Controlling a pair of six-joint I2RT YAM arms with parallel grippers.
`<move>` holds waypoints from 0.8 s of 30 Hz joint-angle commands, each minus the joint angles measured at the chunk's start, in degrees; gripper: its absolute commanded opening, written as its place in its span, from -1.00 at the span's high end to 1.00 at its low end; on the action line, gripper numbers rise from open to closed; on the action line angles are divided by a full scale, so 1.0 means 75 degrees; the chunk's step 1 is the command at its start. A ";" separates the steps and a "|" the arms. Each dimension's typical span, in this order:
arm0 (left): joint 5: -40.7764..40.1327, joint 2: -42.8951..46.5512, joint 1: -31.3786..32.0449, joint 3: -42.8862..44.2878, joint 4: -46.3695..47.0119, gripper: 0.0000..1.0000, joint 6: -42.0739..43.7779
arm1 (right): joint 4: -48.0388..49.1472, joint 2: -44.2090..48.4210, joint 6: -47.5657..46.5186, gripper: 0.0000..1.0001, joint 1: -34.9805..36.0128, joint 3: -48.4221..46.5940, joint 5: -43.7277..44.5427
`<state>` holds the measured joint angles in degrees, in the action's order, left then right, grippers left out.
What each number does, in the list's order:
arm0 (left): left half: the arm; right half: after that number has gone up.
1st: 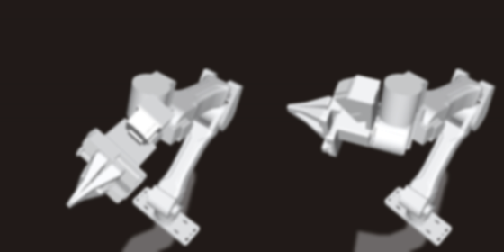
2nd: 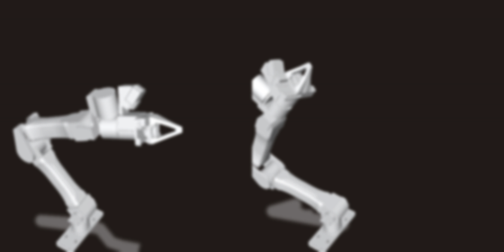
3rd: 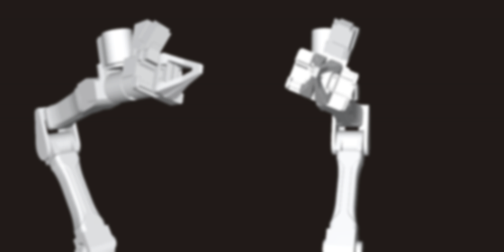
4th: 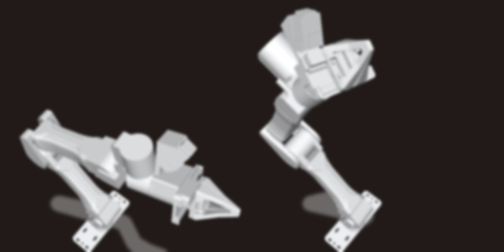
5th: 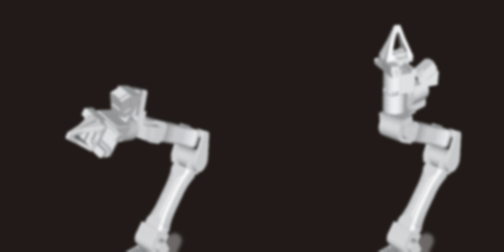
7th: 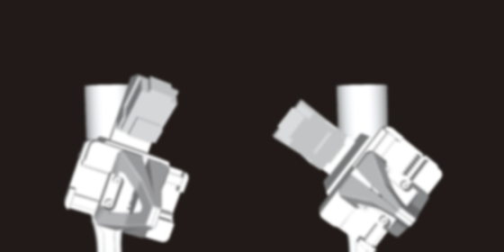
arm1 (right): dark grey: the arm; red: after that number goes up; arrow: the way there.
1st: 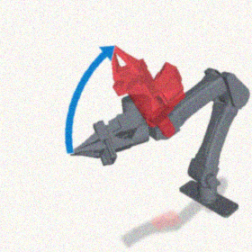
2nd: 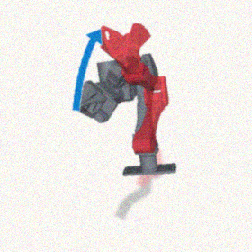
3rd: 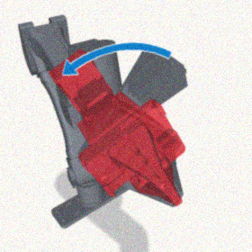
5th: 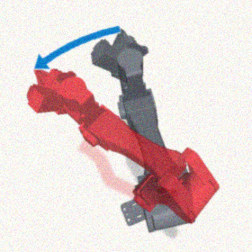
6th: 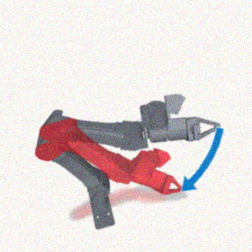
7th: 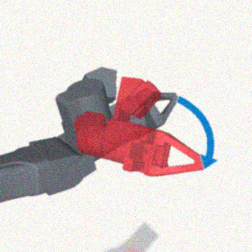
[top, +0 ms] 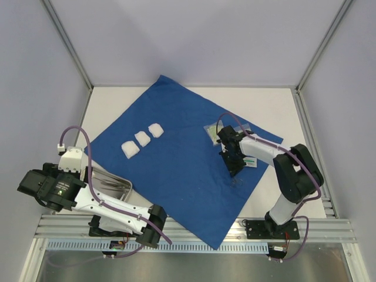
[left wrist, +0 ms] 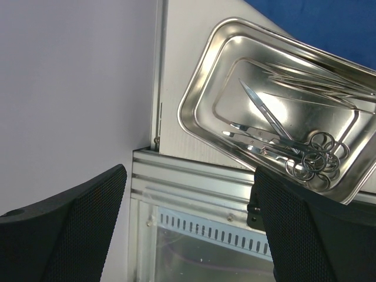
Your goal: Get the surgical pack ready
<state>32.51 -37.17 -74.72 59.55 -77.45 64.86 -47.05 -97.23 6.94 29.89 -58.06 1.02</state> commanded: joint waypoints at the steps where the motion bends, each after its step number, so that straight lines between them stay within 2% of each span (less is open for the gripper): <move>1: 0.0224 0.0127 -0.0057 0.0029 -0.2107 -0.97 0.0305 | -0.0020 0.0541 -0.0046 0.99 0.0163 -0.0098 -0.0335; 6: 0.0317 0.0128 -0.0057 0.0099 -0.2212 -0.98 0.0317 | -0.0149 0.1185 0.0246 0.99 0.0537 -0.0425 -0.0148; 9: 0.0352 0.0151 -0.0046 0.0158 -0.2306 -0.98 0.0317 | 0.0096 0.1374 0.0748 0.99 0.1111 -0.0788 -0.0194; 12: 0.0492 0.0174 -0.0046 0.0345 -0.2505 -0.97 0.0317 | 0.0716 0.1153 0.1311 0.99 0.2547 -0.1514 -0.0147; 16: 0.0622 0.0454 -0.0057 0.0731 -0.2505 -0.98 0.0199 | 0.1969 -0.0354 0.1582 0.99 0.3804 -0.3153 0.0041; 17: 0.0622 0.0525 -0.0057 0.0778 -0.2517 -0.97 0.0223 | 0.2088 -0.0743 0.1629 0.99 0.3982 -0.4050 -0.0018; 19: 0.0552 0.0747 -0.0045 0.0861 -0.2505 -0.98 0.0235 | 0.2241 -0.1435 0.1560 0.99 0.4496 -0.4922 -0.0007; 20: 0.0552 0.0830 -0.0045 0.0919 -0.2517 -0.98 0.0223 | 0.2276 -0.2204 0.1513 0.99 0.4650 -0.5936 -0.0007; 23: 0.0528 0.0936 -0.0057 0.1060 -0.2517 -1.00 0.0060 | 0.2009 -0.3357 0.1535 0.99 0.5107 -0.7476 -0.0521; 24: 0.0528 0.0936 -0.0057 0.1095 -0.2517 -1.00 0.0013 | 0.1961 -0.4033 0.1559 0.99 0.5294 -0.8397 -0.0708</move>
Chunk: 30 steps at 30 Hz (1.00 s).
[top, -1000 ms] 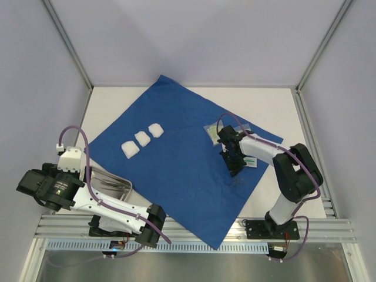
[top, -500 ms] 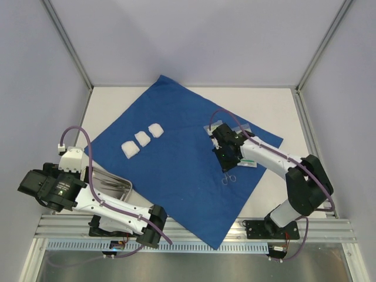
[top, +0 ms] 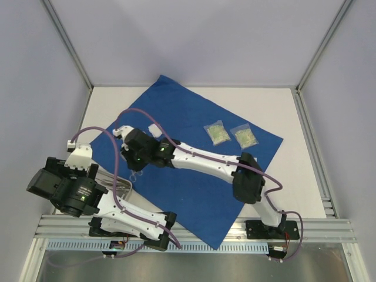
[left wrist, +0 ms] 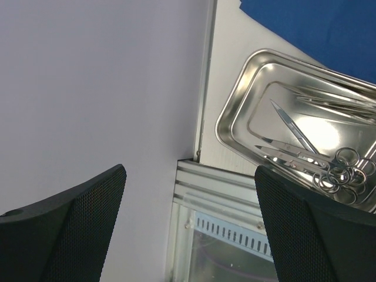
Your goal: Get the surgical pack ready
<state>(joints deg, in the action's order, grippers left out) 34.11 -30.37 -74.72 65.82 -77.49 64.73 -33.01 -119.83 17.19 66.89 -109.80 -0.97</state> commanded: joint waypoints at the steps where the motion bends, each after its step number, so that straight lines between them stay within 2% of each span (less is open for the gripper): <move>1: 0.0316 0.0030 -0.0057 0.0340 -0.2511 -1.00 -0.0075 | 0.0101 -0.1282 0.0239 0.99 0.0455 -0.1822 -0.0479; 4: 0.0327 0.0018 -0.0057 0.0458 -0.2511 -1.00 -0.0134 | 0.0474 -0.2056 0.0426 0.99 0.0737 -0.2538 -0.0737; 9: 0.0316 0.0053 -0.0057 0.0446 -0.2511 -1.00 -0.0158 | 0.0898 -0.2666 0.0602 0.99 0.1053 -0.2739 -0.0726; 26: 0.0292 0.0089 -0.0046 0.0224 -0.2500 -1.00 0.0018 | 0.0301 -0.3663 0.0192 0.99 0.1499 -0.3395 -0.0456; 30: 0.0304 0.0100 -0.0057 0.0224 -0.2500 -1.00 -0.0017 | 0.0242 -0.3710 0.0180 0.89 0.1522 -0.3431 -0.0538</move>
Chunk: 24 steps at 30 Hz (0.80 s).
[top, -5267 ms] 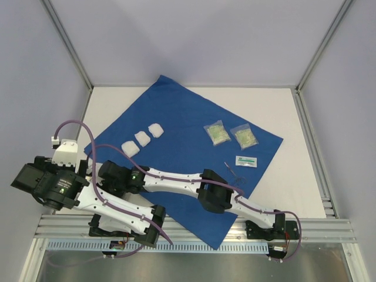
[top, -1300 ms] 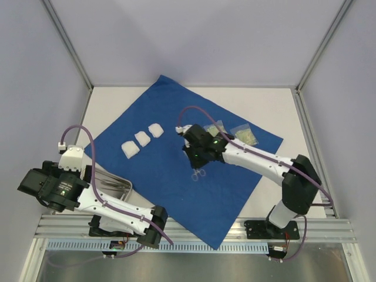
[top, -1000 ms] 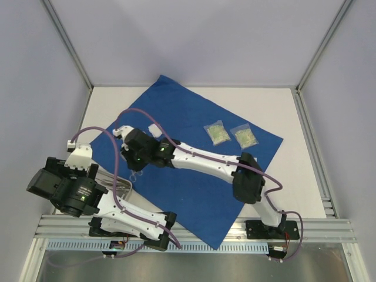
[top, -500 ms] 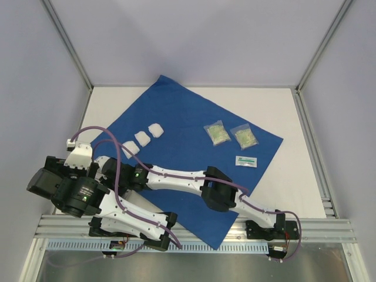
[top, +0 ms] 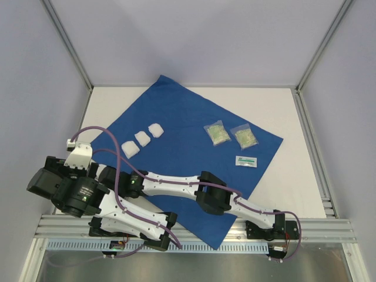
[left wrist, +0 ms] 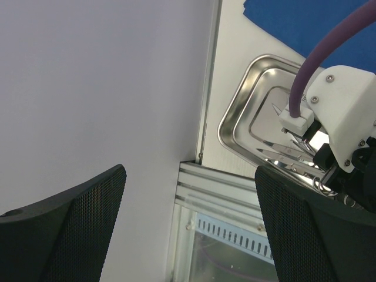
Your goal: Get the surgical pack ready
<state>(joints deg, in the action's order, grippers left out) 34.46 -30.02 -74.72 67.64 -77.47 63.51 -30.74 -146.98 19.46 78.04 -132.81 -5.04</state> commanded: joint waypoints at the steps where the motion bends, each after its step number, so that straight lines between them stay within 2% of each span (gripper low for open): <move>1: 0.0269 0.0030 -0.0057 -0.0007 -0.2514 -1.00 0.0158 | -0.0084 -0.0079 -0.0157 0.80 0.0036 -0.0373 -0.0008; 8: 0.0281 -0.0005 -0.0057 -0.0042 -0.2514 -1.00 0.0146 | -0.0026 0.0260 -0.0169 0.44 0.0001 -0.0350 -0.0160; 10: 0.0281 -0.0028 -0.0046 -0.0042 -0.2514 -1.00 0.0134 | 0.0044 0.0494 -0.0158 0.28 -0.0022 -0.0339 -0.0195; 17: 0.0339 -0.0414 -0.0045 0.0099 -0.2502 -1.00 -0.0123 | 0.0454 0.1512 0.0100 0.07 -0.0385 0.0282 -0.0207; 21: 0.0561 -0.1117 -0.0057 0.0671 -0.2514 -1.00 -0.0463 | 0.0583 0.2135 0.0170 -0.11 -0.0631 0.0832 -0.0230; 24: 0.0819 -0.1725 -0.0046 0.1209 -0.2502 -1.00 -0.0826 | 0.0572 0.2591 0.0358 -0.16 -0.0971 0.1218 -0.0441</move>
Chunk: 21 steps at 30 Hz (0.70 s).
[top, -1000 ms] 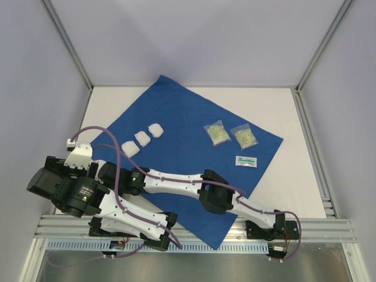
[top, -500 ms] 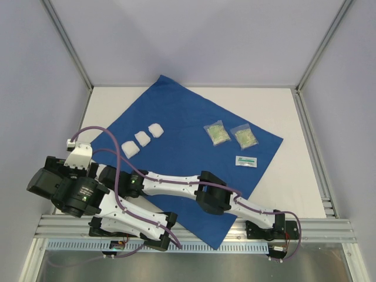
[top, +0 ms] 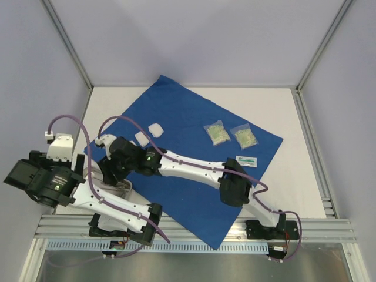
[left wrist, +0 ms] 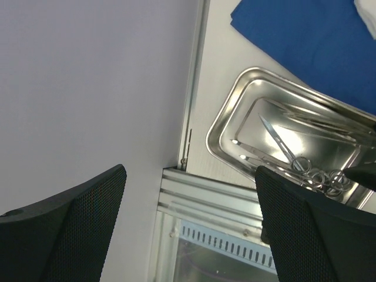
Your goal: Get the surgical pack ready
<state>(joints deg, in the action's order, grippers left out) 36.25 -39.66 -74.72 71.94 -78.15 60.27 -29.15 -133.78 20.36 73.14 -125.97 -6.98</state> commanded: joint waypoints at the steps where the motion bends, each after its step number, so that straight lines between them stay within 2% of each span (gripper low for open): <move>1: 0.0732 -0.0617 -0.0057 0.0766 -0.2412 -0.98 -0.0581 | 0.0347 0.0949 0.0343 -0.17 -0.0423 0.0459 -0.0240; 4: 0.1048 -0.1355 0.0001 0.1281 -0.2412 -0.86 -0.0898 | 0.0347 0.1593 0.0367 -0.19 -0.0869 0.1290 -0.0206; 6: 0.1085 -0.1952 0.0362 0.1645 -0.2412 -0.82 -0.1448 | 0.0417 0.1886 0.0449 -0.19 -0.1302 0.1735 -0.0205; 7: 0.0841 -0.2151 0.1270 0.1727 -0.2400 -0.80 -0.1729 | 0.0487 0.2212 0.0473 -0.18 -0.1466 0.2306 -0.0287; 8: 0.0607 -0.2490 0.1801 0.1774 -0.2250 -0.79 -0.2068 | 0.0592 0.2366 0.0519 -0.18 -0.1792 0.2590 -0.0334; 9: 0.0337 -0.2621 0.2514 0.1728 -0.2062 -0.76 -0.2930 | 0.0837 0.2554 0.0589 -0.17 -0.1970 0.2930 -0.0369; 10: -0.0396 -0.2738 0.3774 0.1647 -0.1817 -0.76 -0.3368 | 0.0955 0.2845 0.0636 -0.15 -0.2145 0.3455 -0.0439; 12: -0.1684 -0.2985 0.5128 0.1342 -0.0985 -0.78 -0.4408 | 0.1271 0.3093 0.0684 -0.14 -0.2661 0.3939 -0.0510; 13: -0.2017 -0.3287 0.6248 0.1272 -0.0646 -0.79 -0.4624 | 0.1319 0.3257 0.0695 -0.13 -0.2999 0.4242 -0.0592; 17: -0.2525 -0.4679 0.7627 0.1271 -0.0211 -0.72 -0.5258 | 0.1402 0.3364 0.0602 -0.06 -0.3657 0.4573 -0.0826; 21: -0.2560 -0.6170 0.8122 0.1446 0.0528 -0.44 -0.5528 | 0.1402 0.3259 0.0286 -0.04 -0.3963 0.4644 -0.0768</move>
<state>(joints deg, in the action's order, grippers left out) 20.75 -80.20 -15.66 81.23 -76.16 25.10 -22.31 -112.42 24.08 43.31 -91.15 -11.07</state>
